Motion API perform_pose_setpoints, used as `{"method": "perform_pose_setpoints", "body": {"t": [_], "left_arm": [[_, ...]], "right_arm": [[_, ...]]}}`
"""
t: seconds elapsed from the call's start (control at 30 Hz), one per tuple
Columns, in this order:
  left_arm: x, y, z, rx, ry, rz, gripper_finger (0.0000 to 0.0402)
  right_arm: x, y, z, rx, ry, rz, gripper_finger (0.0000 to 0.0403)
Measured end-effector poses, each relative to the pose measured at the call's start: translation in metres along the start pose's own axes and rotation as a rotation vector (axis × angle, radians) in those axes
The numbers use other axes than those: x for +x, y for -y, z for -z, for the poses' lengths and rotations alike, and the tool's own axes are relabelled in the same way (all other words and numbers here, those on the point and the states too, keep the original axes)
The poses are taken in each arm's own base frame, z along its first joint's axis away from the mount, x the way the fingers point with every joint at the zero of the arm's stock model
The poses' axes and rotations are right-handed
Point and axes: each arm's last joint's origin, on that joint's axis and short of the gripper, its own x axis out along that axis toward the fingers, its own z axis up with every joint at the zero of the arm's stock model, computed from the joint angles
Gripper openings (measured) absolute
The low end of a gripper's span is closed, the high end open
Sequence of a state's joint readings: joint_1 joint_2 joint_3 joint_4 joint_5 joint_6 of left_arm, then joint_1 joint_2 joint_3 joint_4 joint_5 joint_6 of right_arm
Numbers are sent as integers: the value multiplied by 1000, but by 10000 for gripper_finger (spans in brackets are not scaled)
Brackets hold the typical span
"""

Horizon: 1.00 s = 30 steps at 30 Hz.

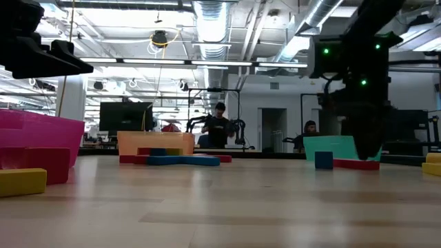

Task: Sort blocks
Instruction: Put the red block into the red bin

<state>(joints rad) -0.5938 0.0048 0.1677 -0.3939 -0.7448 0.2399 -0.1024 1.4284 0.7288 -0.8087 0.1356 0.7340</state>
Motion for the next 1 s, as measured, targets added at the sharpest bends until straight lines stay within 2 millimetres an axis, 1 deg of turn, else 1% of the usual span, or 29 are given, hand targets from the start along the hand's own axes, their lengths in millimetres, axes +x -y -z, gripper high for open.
{"method": "perform_pose_setpoints", "body": {"t": [0.13, 0.37, 0.53, 1.0], "left_arm": [[0, 0, 0, 0, 0, 0, 174], [0, 0, 0, 0, 1, 0, 174], [0, 0, 0, 0, 0, 0, 174], [0, 0, 0, 0, 0, 0, 174]], "right_arm": [[3, -4, -3, 7, 48, -46, 269], [11, 3, -1, 43, 41, -38, 269], [13, -2, -2, 51, 75, -79, 269], [23, 3, 6, 77, 69, -68, 265]]}}
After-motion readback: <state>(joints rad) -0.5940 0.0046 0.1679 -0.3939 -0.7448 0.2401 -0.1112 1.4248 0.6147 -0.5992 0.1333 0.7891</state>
